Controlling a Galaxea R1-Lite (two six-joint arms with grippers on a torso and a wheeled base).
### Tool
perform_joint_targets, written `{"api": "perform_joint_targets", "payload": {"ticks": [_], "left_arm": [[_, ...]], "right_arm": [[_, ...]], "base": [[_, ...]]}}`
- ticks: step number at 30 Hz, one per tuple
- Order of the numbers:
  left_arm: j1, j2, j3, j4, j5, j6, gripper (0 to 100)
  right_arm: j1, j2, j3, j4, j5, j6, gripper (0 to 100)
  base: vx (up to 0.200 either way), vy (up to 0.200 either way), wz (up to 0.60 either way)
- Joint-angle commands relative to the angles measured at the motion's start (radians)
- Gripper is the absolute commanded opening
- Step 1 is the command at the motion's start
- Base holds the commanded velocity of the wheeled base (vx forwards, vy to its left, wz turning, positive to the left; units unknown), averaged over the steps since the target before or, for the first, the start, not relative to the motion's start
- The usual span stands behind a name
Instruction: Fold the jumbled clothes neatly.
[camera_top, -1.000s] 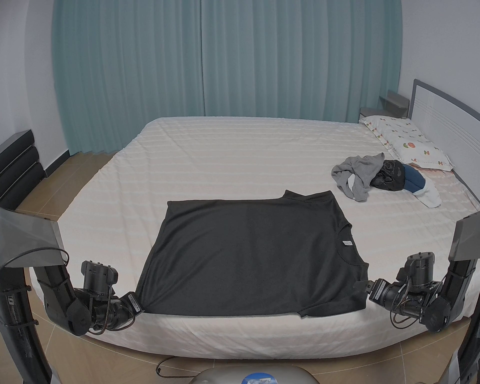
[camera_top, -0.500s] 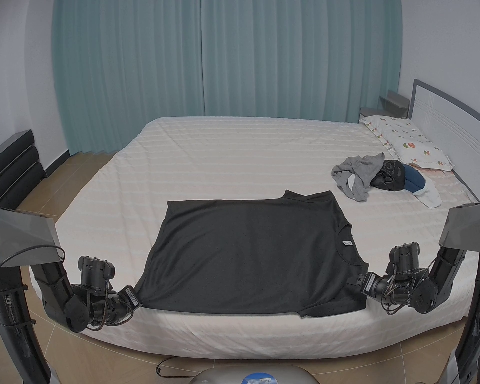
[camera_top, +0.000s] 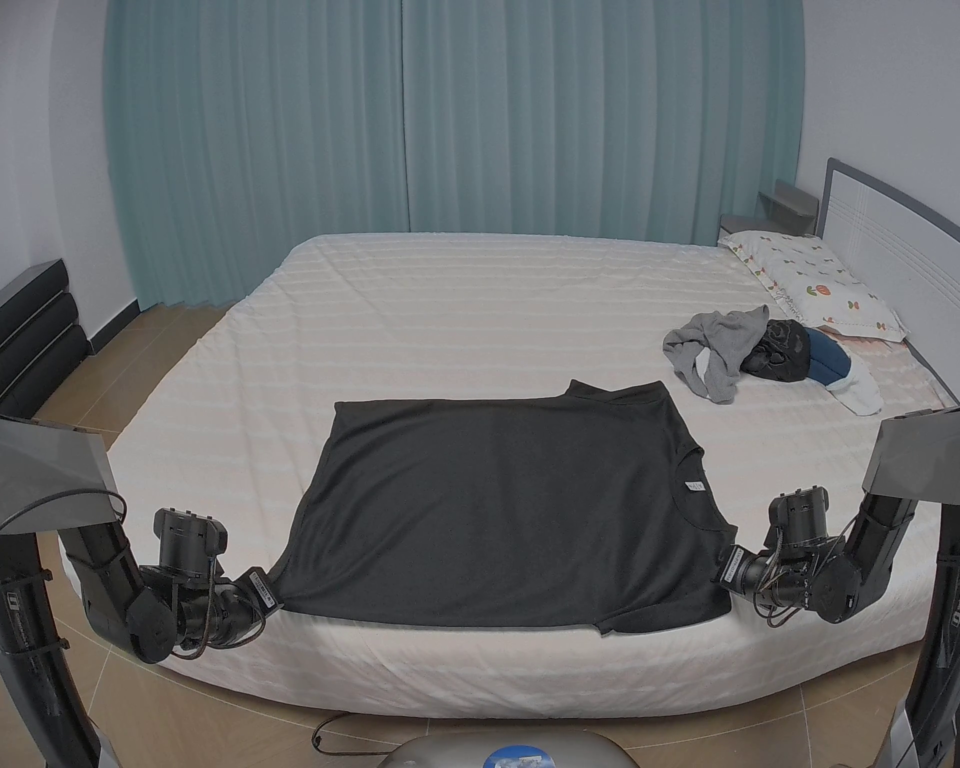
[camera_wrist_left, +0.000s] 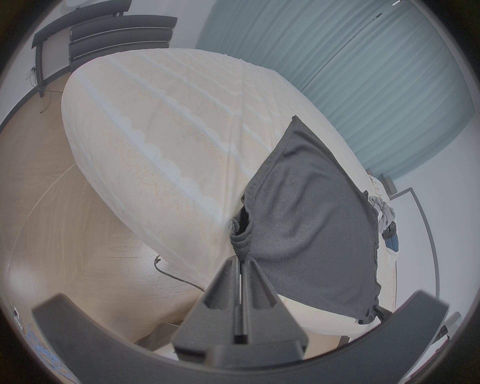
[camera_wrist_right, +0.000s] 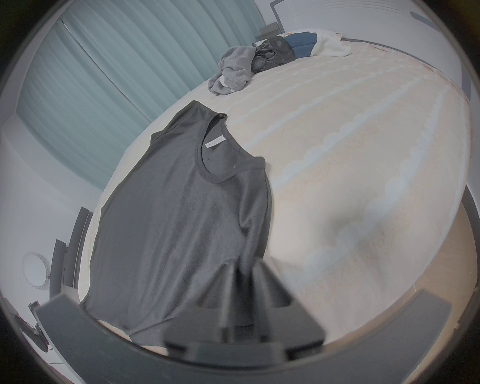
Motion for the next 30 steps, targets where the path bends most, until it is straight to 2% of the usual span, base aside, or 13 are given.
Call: {"api": "perform_joint_targets", "payload": {"ticks": [1, 7, 12, 22, 30], "left_arm": [[0.000, -0.004, 0.000, -0.001, 0.000, 0.000, 0], [0.001, -0.006, -0.020, -0.001, 0.000, -0.014, 0], [0.000, -0.021, -0.083, -0.001, 0.003, -0.114, 0], [0.000, 0.008, -0.149, -0.001, 0.014, -0.176, 0], [-0.004, 0.047, -0.184, -0.002, 0.012, -0.190, 0]], "right_arm": [[-0.009, 0.012, -0.024, -0.001, -0.004, 0.000, 0], [-0.024, -0.051, -0.070, -0.004, 0.003, 0.000, 0], [-0.056, -0.054, -0.180, 0.004, 0.004, -0.008, 0], [-0.065, 0.046, -0.395, 0.047, 0.009, -0.008, 0], [-0.064, 0.169, -0.647, 0.147, 0.009, -0.069, 0]], "base": [[0.000, 0.000, 0.00], [0.000, 0.000, 0.00], [0.000, 0.000, 0.00], [0.000, 0.000, 0.00], [0.000, 0.000, 0.00]]}}
